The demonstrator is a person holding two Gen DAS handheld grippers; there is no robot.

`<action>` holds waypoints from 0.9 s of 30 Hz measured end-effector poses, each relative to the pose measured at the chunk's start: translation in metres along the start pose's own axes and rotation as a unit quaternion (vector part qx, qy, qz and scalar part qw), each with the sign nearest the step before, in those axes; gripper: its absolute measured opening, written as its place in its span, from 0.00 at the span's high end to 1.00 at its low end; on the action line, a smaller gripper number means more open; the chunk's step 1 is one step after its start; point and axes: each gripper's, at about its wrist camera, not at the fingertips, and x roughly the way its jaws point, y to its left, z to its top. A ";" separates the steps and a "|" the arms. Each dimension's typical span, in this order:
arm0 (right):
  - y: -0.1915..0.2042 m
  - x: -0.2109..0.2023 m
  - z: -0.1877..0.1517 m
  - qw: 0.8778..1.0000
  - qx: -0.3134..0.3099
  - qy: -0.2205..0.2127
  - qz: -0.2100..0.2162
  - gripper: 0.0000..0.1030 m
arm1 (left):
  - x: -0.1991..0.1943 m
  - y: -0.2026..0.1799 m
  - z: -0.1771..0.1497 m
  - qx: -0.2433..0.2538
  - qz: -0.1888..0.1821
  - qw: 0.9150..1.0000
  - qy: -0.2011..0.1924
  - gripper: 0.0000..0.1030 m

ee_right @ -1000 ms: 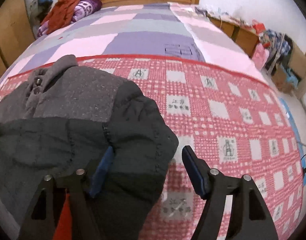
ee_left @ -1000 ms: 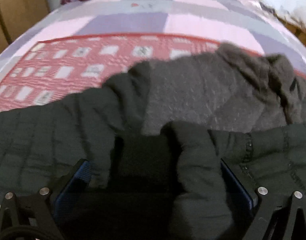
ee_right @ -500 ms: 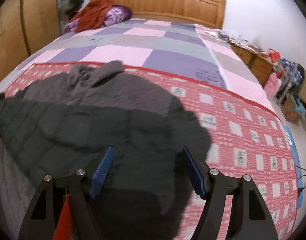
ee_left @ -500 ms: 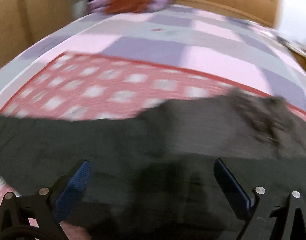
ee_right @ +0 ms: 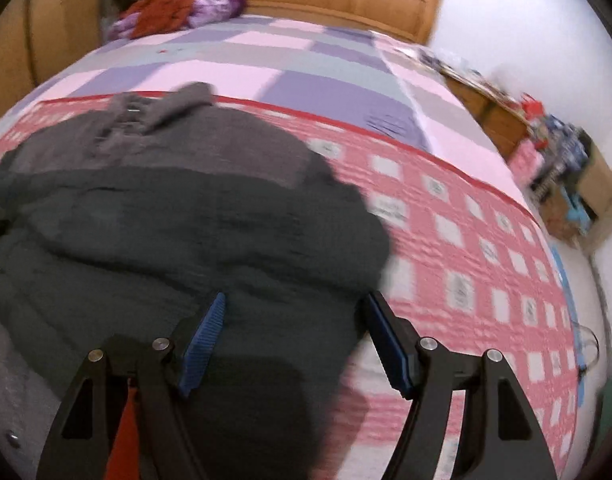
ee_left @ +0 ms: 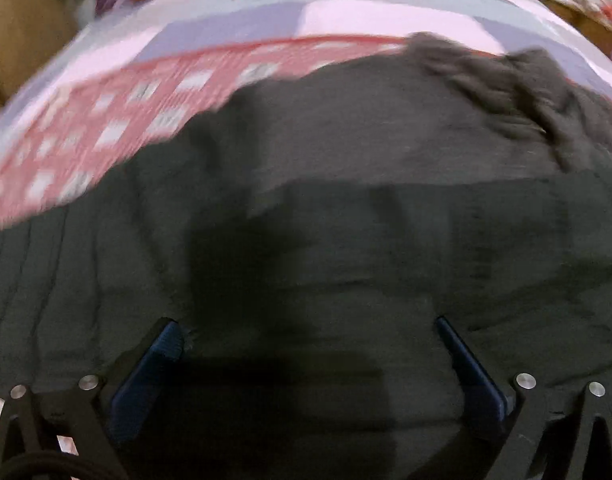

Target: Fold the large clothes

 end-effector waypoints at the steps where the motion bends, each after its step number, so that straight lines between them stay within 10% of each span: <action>1: -0.007 0.001 -0.001 1.000 0.012 0.003 0.009 0.29 | 0.001 0.006 0.000 -0.010 -0.010 1.000 0.004 0.00; 8: 0.017 -0.023 0.009 1.000 0.007 -0.020 -0.010 0.29 | -0.022 -0.003 0.003 -0.005 -0.013 0.999 -0.032 0.01; 16: 0.108 -0.051 0.023 0.994 -0.054 -0.060 0.068 0.29 | -0.065 0.024 -0.006 -0.046 -0.030 0.995 -0.078 0.01; 27: 0.184 -0.020 0.000 0.992 -0.096 0.008 0.081 0.27 | -0.096 0.166 -0.051 -0.174 0.040 0.981 -0.078 0.01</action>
